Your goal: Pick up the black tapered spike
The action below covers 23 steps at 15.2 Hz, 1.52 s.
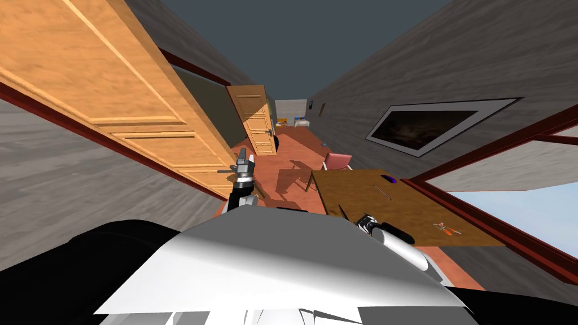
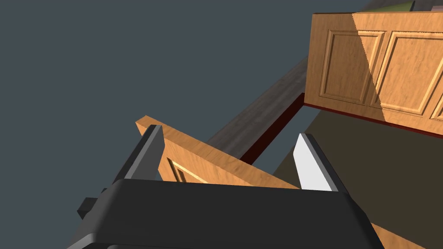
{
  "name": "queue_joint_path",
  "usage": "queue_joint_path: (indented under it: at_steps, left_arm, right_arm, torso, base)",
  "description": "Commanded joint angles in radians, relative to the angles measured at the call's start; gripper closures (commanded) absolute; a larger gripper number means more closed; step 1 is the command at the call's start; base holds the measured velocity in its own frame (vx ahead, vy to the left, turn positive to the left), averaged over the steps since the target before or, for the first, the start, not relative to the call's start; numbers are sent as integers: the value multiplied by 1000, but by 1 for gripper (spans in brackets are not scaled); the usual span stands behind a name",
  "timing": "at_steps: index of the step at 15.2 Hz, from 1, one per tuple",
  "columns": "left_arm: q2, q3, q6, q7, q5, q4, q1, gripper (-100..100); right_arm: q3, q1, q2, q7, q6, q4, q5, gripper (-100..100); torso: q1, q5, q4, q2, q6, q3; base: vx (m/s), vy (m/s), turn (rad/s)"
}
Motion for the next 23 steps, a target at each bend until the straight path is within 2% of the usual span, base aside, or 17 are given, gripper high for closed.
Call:
queue_joint_path:
  at_steps: [1, 2, 4, 5, 7, 8, 9, 10, 12, 13, 16, 17, 18, 19, 20, 21, 23]
  left_arm:
    - [0, 0, 0, 0, 0, 0, 0, 0]
    - [0, 0, 0, 0, 0, 0, 0, 0]
    - [0, 0, 0, 0, 0, 0, 0, 0]
    - [0, 0, 0, 0, 0, 0, 0, 0]
    - [0, 0, 0, 0, 0, 0, 0, 0]
    - [0, 0, 0, 0, 0, 0, 0, 0]
    - [0, 0, 0, 0, 0, 0, 0, 0]
    - [0, 0, 0, 0, 0, 0, 0, 0]
    - [0, 0, 0, 0, 0, 0, 0, 0]
    - [0, 0, 0, 0, 0, 0, 0, 0]
    - [0, 0, 0, 0, 0, 0, 0, 0]
    - [0, 0, 0, 0, 0, 0, 0, 0]
    - [0, 0, 0, 0, 0, 0, 0, 0]
    - [0, 0, 0, 0, 0, 0, 0, 0]
    - [0, 0, 0, 0, 0, 0, 0, 0]
    - [0, 0, 0, 0, 0, 0, 0, 0]
    - [0, 0, 0, 0, 0, 0, 0, 0]
  right_arm:
    - [-9, -1, -3, -12, 42, 32, -15, -100]
    - [-23, 1, -4, -29, 69, 63, -31, -100]
    - [-23, 1, -4, -29, 93, 63, -31, -100]
    - [-37, 3, -5, -46, 127, 92, -47, -100]
    - [-37, 3, -5, -46, 141, 92, -47, -100]
    - [-50, 5, -6, -62, 177, 121, -61, -100]
    - [-50, 5, -6, -62, 187, 121, -61, -100]
    - [-62, 7, -6, -76, 215, 148, -75, -100]
    - [-62, 7, -6, -76, 231, 148, -75, -100]
    - [-74, 9, -6, -90, 267, 173, -88, -100]
    - [-85, 11, -7, -103, 309, 197, -99, -100]
    - [-95, 12, -7, -115, 342, 218, -110, -100]
    - [-95, 12, -7, -115, 344, 218, -110, -100]
    - [-105, 14, -7, -125, 374, 238, -119, -100]
    - [-105, 14, -7, -125, 374, 238, -119, -100]
    - [-113, 15, -7, -134, 401, 255, -127, -100]
    - [-120, 17, -8, -142, 424, 269, -134, -100]
  torso:
    - [0, 0, 0, 0, 0, 0]
    - [0, 0, 0, 0, 0, 0]
    - [-1, 0, 0, -2, 0, -1]
    - [-2, 0, 0, -1, 0, -1]
    - [-2, 0, 0, -1, 0, -1]
    - [-1, 0, 0, 0, 0, 0]
    - [-1, 0, 0, 0, 0, 0]
    - [-1, 0, 0, 0, 0, 0]
    - [-2, 0, 0, -2, 0, -1]
    - [-1, 0, 0, 0, 0, 0]
    - [-2, 0, 0, 0, 0, 0]
    - [-2, 0, 0, 0, 0, 0]
    - [-2, 0, 0, -1, 0, -1]
    - [-3, 0, 0, 0, 0, 0]
    - [-3, 0, 0, 0, 0, 0]
    - [-3, -1, 0, 0, 0, 0]
    - [-3, 0, 0, 0, 0, 0]
  base:
    - [132, 39, -52]
    - [147, 22, -98]
    - [131, 4, -47]
    - [123, 5, -52]
    - [115, 16, -39]
    - [104, 24, -41]
    - [116, 15, -54]
    - [154, 1, -82]
    - [126, 14, -40]
    - [104, 1, -26]
    - [122, 10, -56]
    - [131, 2, -60]
    - [118, -5, -42]
    - [114, -11, -42]
    - [113, -12, -34]
    - [123, -6, -39]
    - [104, -5, -37]
